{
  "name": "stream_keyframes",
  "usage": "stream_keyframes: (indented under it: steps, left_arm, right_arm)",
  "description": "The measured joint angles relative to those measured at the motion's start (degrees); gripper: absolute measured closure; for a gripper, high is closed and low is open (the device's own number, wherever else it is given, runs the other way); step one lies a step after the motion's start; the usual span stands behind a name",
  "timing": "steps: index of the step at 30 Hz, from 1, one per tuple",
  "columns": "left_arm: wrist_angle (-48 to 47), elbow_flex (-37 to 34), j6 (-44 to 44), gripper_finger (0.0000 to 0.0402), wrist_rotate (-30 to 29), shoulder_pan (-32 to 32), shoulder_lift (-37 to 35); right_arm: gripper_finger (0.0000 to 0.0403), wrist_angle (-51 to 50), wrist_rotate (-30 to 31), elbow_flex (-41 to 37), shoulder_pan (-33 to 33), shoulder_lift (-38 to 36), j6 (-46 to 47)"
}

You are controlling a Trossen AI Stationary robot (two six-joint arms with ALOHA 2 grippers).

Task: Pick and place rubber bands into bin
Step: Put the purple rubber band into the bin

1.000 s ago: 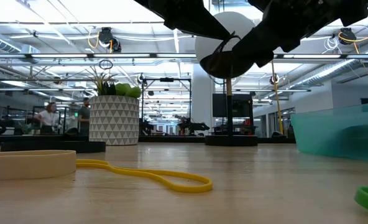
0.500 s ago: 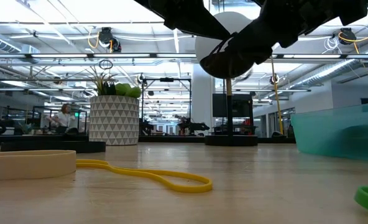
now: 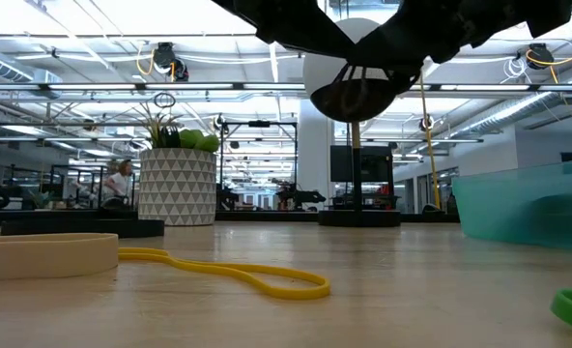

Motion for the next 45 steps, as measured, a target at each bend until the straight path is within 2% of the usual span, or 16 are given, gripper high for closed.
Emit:
stream_keyframes:
  steps: [12,17,21,25,31,34,39,45]
  left_arm:
    - [0.0,0.0,-3.3,0.0375,-7.7,0.0,0.0]
    - [0.0,0.0,-0.1,0.0375,-8.0,0.0,0.0]
    - [0.1,0.0,-0.7,0.0366,-8.0,0.2,0.0]
    - [0.1,0.0,-3.0,0.0322,-8.0,0.3,0.0]
    - [-0.3,0.0,-4.1,0.0222,-7.6,0.3,0.0]
    - [-0.3,0.0,-3.9,0.0184,-7.6,0.3,0.0]
    - [-2.7,0.0,-4.9,0.0148,-7.6,0.3,0.0]
    - [-8.2,0.1,-8.7,0.0133,-7.4,0.3,-1.5]
  right_arm:
    - [0.0402,0.2,1.6,0.0,0.0,0.0,0.0]
    - [0.0402,-0.2,1.6,0.0,0.0,0.0,0.0]
    - [0.0402,-0.7,1.5,0.0,0.0,0.0,0.0]
    - [0.0402,-0.9,1.5,0.0,0.0,0.0,0.0]
    - [0.0402,-0.9,1.5,0.0,0.0,0.0,0.0]
    - [0.0403,-1.3,1.5,0.0,0.0,0.0,0.2]
    - [0.0403,-2.7,1.5,0.0,0.7,0.0,0.2]
    - [0.0403,-5.3,1.5,0.1,2.4,-1.8,0.1]
